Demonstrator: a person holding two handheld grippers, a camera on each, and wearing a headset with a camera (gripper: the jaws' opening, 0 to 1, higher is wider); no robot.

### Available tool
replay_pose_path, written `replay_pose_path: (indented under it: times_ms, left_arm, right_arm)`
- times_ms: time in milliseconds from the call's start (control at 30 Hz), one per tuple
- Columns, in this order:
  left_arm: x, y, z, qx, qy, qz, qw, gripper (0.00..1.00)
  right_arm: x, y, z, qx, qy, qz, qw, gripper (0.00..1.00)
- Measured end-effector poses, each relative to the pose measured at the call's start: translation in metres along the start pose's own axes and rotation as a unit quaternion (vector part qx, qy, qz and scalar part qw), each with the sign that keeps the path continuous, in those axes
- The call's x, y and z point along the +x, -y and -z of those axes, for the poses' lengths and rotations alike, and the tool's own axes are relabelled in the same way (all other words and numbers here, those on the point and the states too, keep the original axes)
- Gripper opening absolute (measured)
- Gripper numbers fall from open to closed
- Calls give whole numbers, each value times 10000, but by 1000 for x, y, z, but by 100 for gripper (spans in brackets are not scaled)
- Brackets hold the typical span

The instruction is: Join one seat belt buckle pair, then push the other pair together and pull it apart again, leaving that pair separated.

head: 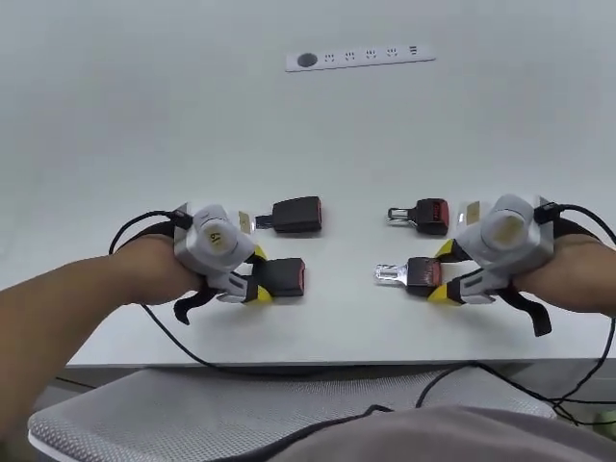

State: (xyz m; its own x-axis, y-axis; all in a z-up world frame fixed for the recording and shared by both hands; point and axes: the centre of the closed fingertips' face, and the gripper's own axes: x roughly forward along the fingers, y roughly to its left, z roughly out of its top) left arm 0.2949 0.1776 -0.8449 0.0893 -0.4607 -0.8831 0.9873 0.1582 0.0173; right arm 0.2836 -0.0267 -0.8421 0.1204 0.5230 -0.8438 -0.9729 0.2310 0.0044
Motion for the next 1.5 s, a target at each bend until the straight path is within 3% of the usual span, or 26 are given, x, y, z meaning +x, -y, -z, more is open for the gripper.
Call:
replay_pose_path:
  times_ms: [733,1500]
  left_arm:
    - [1,-3,1,-25,-20,39,10000,34]
    - [3,-2,-1,206,-241,168,9994,33]
  right_arm:
    - [46,-9,-65,-282,145,-97,9995,32]
    - [57,-17,-84,-514,282,-178,9981,32]
